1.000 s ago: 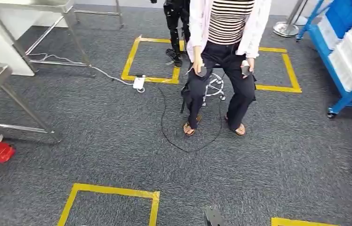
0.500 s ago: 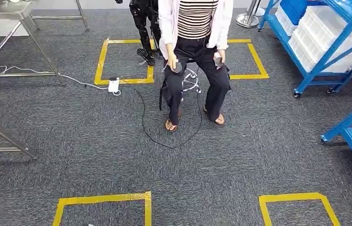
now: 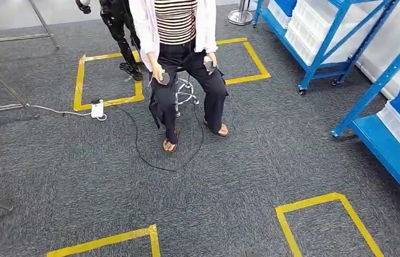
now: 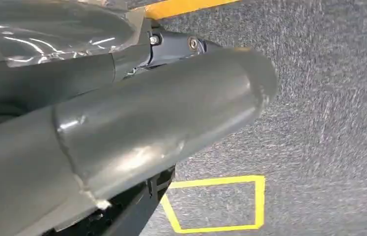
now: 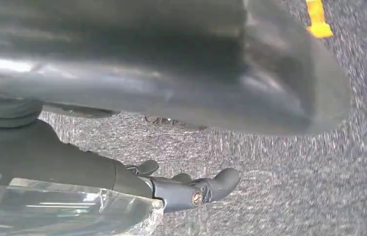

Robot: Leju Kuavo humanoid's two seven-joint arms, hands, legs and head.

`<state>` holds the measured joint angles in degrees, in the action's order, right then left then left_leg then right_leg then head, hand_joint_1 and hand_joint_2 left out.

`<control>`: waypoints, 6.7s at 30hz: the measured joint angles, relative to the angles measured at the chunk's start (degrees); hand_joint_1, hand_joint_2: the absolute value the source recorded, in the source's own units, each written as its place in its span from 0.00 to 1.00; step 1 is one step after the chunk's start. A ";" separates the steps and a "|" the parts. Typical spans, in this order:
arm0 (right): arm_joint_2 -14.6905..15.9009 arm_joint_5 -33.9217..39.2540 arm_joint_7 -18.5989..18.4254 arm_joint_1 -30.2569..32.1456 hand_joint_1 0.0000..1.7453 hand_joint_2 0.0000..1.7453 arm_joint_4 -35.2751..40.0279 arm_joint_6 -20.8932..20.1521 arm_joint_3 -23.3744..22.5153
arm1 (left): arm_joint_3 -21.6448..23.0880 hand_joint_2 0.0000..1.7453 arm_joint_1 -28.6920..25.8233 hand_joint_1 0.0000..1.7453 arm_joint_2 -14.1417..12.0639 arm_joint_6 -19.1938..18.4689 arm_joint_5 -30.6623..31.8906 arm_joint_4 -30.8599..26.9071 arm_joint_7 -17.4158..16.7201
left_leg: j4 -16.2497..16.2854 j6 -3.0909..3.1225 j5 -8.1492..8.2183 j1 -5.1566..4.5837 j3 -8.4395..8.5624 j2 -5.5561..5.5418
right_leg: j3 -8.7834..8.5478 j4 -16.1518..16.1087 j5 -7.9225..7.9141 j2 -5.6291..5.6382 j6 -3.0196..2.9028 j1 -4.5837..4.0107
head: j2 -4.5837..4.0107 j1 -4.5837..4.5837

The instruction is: Take the parts from the cabinet and place them on the table.

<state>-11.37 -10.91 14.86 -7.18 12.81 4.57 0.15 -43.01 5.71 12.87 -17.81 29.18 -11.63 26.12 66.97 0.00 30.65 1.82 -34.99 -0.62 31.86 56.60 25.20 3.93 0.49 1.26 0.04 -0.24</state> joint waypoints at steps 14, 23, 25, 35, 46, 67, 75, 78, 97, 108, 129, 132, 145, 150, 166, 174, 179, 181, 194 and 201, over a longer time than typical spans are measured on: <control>0.02 0.00 -0.02 0.23 0.00 0.00 -0.17 0.00 0.02 | 0.00 0.00 0.10 0.00 0.04 -0.02 0.04 0.09 0.02 | -8.03 2.31 -2.87 -1.11 2.50 3.59 | 8.82 15.72 5.77 -3.43 3.07 -0.31 | 0.00 -0.65; 0.09 -0.02 0.00 -0.06 0.00 0.00 -0.17 0.00 0.00 | 0.09 0.00 0.29 0.00 0.35 -0.07 0.04 0.09 0.02 | -6.48 0.02 -0.41 -0.99 3.48 3.94 | -0.14 -0.16 0.48 -5.34 0.22 -0.54 | 0.00 -0.39; -0.02 0.00 -0.02 -0.22 0.00 0.00 -0.20 0.00 0.00 | 0.09 0.00 0.19 0.00 0.31 -0.04 0.04 0.09 0.00 | 1.81 -0.03 4.41 -0.86 -0.13 0.93 | -0.08 -0.13 0.27 -4.32 -0.51 -0.50 | 0.00 -0.26; 0.04 -2.69 -2.42 -0.39 0.00 0.00 -0.20 0.33 0.11 | 0.33 0.00 0.38 0.00 0.28 1.07 0.66 0.09 -0.28 | 4.94 -0.63 2.24 -0.11 -2.76 0.40 | -0.30 0.03 0.28 -0.66 -0.45 -0.33 | 0.00 -0.26; 0.42 -3.08 -3.13 -1.37 0.00 0.00 -0.20 0.24 0.13 | 0.57 0.00 1.51 0.00 0.44 1.25 0.68 0.07 -0.83 | -7.68 2.02 -2.99 -0.99 2.15 4.33 | 3.84 7.58 3.91 -4.29 3.35 -0.61 | 0.00 -1.16; 0.35 -2.80 -2.51 -1.33 0.00 0.00 -0.20 0.37 0.11 | 0.79 0.00 1.59 0.00 0.26 1.29 1.07 0.07 -0.92 | -7.00 -0.23 -2.76 0.05 1.77 -2.78 | 1.29 1.35 0.99 3.30 1.72 -0.59 | 0.00 -0.52; 0.31 -1.84 -1.60 -0.64 0.00 0.00 -0.20 -0.18 0.09 | 1.16 0.00 0.80 0.00 -0.07 0.98 1.07 0.07 0.04 | -7.74 1.96 -3.22 -0.45 1.94 0.90 | 9.44 19.02 8.33 -3.19 2.56 -0.30 | 0.00 -1.27; 0.42 -1.68 -0.46 -0.55 0.00 0.00 -0.20 -1.09 0.04 | 1.20 0.00 0.81 0.00 -0.09 1.05 1.07 0.07 0.09 | -7.74 1.88 -3.19 -0.46 2.10 1.11 | 2.67 5.98 3.31 -3.61 3.46 -0.31 | 0.00 -1.31; -0.83 -3.48 16.57 -2.42 0.00 0.00 0.83 -2.40 0.13 | 1.38 0.00 0.51 0.00 -0.41 6.91 1.73 0.07 3.96 | -8.50 0.64 -3.16 -0.44 2.84 1.20 | 0.26 1.24 1.36 -4.00 1.49 -1.48 | 0.00 -1.20; -1.09 -3.63 16.92 -2.72 0.00 0.00 1.16 -2.03 0.15 | 1.35 0.00 0.39 0.00 -0.41 7.10 1.73 0.07 4.24 | -8.50 0.65 -3.16 -0.66 2.84 1.20 | 0.24 1.24 1.36 -4.01 1.49 -1.44 | 0.00 -1.20; -2.21 -2.45 24.15 -3.02 0.00 0.00 3.85 -0.11 1.53 | 1.57 0.00 0.12 0.00 -1.29 12.50 1.40 0.07 10.84 | -9.81 2.18 -3.06 -0.60 3.58 1.17 | 0.72 3.18 1.06 -4.00 2.55 -0.48 | 0.00 -1.14; -2.19 -1.99 24.11 -3.18 0.00 0.00 4.00 0.28 1.55 | 1.33 0.00 0.15 0.00 -1.42 12.41 0.76 0.07 11.48 | -9.80 2.30 -3.14 -0.38 3.90 1.28 | 5.09 12.03 5.26 -3.89 2.21 -0.19 | 0.00 -1.62; -1.42 -1.25 23.96 -2.90 0.00 0.00 4.20 1.22 1.55 | 0.37 0.00 0.24 0.00 -1.62 11.87 -0.53 0.07 12.48 | -6.17 -2.24 -0.34 1.83 5.24 1.81 | -0.11 1.83 2.12 -4.22 -0.14 0.40 | 0.00 -1.20; -1.40 -1.01 23.93 -2.93 0.00 0.00 4.20 1.22 1.53 | 0.00 0.00 -0.23 0.00 -1.68 11.80 -0.66 0.07 12.52 | 9.38 -1.44 5.11 0.79 -5.84 0.80 | -1.62 1.84 3.68 -3.68 -2.02 -0.92 | 0.00 -0.83; -1.27 -0.74 23.58 -2.69 0.00 0.00 4.44 1.33 1.57 | -0.42 0.00 -0.71 0.00 -1.99 12.55 -0.94 0.07 12.98 | -12.92 2.60 -3.87 -0.67 6.88 0.14 | 8.63 20.27 14.44 -3.23 0.35 -0.98 | 0.00 -0.83; -0.96 -0.05 23.10 -2.63 0.00 0.00 4.87 1.66 1.60 | -0.46 0.00 -0.76 0.00 -1.88 12.77 -0.48 0.09 12.50 | -13.54 0.70 1.35 -0.67 15.83 0.15 | 6.13 -1.48 1.07 -4.33 1.69 -1.20 | 0.00 -0.83; -0.74 0.52 23.01 -2.68 0.00 0.00 4.92 2.05 1.64 | -0.39 0.00 0.01 0.00 -1.86 12.92 -0.31 0.09 12.37 | 3.39 -0.03 5.28 -0.25 7.52 0.60 | 0.55 -1.25 -1.64 -4.30 -1.70 -0.83 | 0.00 -0.48; -0.92 0.52 23.02 -2.59 0.00 0.00 4.90 2.05 1.68 | -0.39 0.00 -0.38 0.00 -2.01 12.92 -0.31 0.09 12.37 | 5.51 -0.25 12.01 -0.28 3.04 0.54 | -1.09 -1.21 -0.28 -4.17 -1.87 -0.90 | 0.00 -0.48; -0.94 0.68 23.10 -2.78 0.00 0.00 4.94 2.08 1.73 | -0.42 0.00 -0.43 0.00 -2.32 13.05 -0.33 0.35 12.15 | -8.60 2.32 -3.77 -0.41 2.53 0.47 | 3.81 15.16 6.34 -3.67 1.74 -0.68 | 0.00 -0.63; -0.61 1.27 22.93 -2.77 0.00 0.00 4.94 2.10 1.84 | -0.44 0.00 -0.54 0.00 -2.14 13.09 -0.26 0.42 10.34 | -9.07 2.82 -0.37 -1.73 5.94 -0.46 | 4.77 1.79 -0.62 -3.58 0.48 -2.49 | 0.00 -0.61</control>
<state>-11.98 -9.64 37.79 -9.95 17.75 6.67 1.99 -43.45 5.17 10.73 -4.72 28.92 -11.21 36.46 57.90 2.81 30.28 0.09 -29.05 -1.08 36.63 58.40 24.59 0.34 0.98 -1.23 0.04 -0.85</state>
